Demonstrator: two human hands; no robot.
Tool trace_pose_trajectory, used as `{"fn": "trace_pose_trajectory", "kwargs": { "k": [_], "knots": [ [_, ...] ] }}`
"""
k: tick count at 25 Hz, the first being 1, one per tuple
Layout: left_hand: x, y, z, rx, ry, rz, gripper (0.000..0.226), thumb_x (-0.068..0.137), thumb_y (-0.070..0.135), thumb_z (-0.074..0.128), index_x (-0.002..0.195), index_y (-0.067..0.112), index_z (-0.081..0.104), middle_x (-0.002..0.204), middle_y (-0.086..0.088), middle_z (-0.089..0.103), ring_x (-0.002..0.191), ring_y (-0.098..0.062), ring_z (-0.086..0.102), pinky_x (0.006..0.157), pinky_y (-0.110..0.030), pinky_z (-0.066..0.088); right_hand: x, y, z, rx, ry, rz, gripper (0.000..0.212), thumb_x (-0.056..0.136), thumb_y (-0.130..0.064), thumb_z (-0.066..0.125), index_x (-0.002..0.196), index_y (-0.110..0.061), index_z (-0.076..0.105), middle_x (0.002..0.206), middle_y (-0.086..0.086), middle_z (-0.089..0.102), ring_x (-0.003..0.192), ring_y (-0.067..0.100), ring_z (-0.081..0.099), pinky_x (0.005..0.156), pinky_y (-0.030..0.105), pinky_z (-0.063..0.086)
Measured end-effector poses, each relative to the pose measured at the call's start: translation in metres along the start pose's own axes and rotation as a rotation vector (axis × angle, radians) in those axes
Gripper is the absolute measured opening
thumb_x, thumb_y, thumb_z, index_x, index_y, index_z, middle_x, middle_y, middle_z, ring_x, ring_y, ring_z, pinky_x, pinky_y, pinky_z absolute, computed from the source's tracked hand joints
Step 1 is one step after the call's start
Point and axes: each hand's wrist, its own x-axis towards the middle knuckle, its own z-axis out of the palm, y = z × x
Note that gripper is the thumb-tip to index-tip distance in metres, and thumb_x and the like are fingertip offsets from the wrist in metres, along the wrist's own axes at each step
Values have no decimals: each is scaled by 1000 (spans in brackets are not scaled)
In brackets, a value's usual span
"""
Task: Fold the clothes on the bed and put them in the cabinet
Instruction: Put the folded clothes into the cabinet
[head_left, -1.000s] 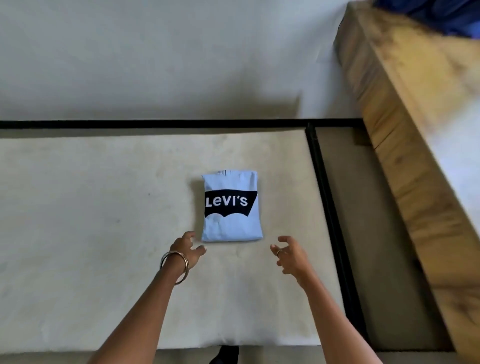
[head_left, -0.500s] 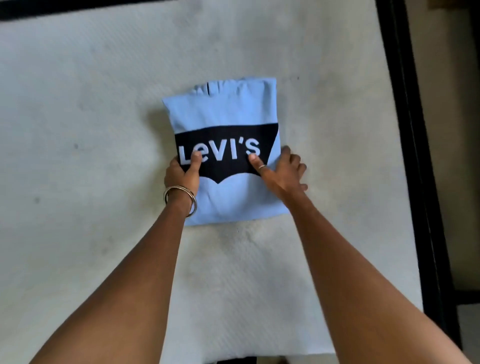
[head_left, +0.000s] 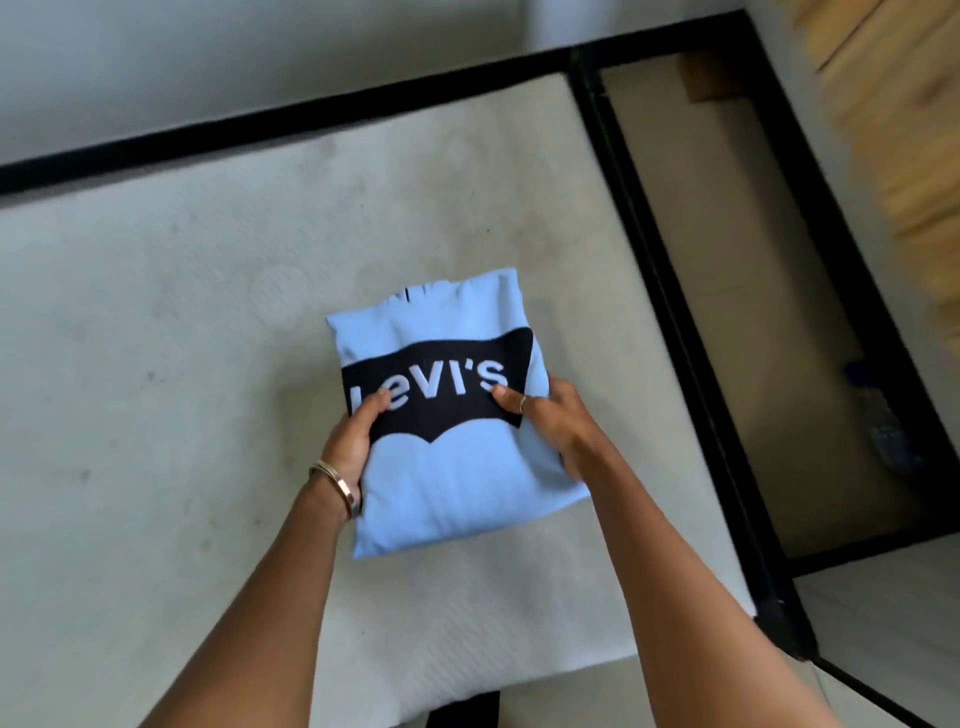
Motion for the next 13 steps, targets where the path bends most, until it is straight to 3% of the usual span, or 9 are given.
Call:
{"fn": "trace_pose_trajectory", "kwargs": {
  "k": [4,9,13],
  "knots": [
    [-80,-3,38,50,-139,37,59,71,44,79,119,12,67,119,-19,66,112,-37,62,103,-54,44,-107,-2,-44,107,50,-87,23,88,-17,72,111,-19,69,99,-2,76,89,18,74,83,35,58],
    [-227,-39,95,138,-348,53,55,70,39,77,116,11,69,120,-23,64,111,-38,62,103,-52,44,-288,39,-103,244,214,-261,27,88,-28,73,115,-25,69,110,-3,74,102,21,71,90,40,55],
    [-324,-84,143,307,-485,50,46,52,31,77,91,8,68,112,-25,60,99,-36,60,100,-51,44,-428,99,-145,349,425,-353,29,94,-42,63,117,-24,68,110,0,74,101,21,71,90,41,55]
  ]
}}
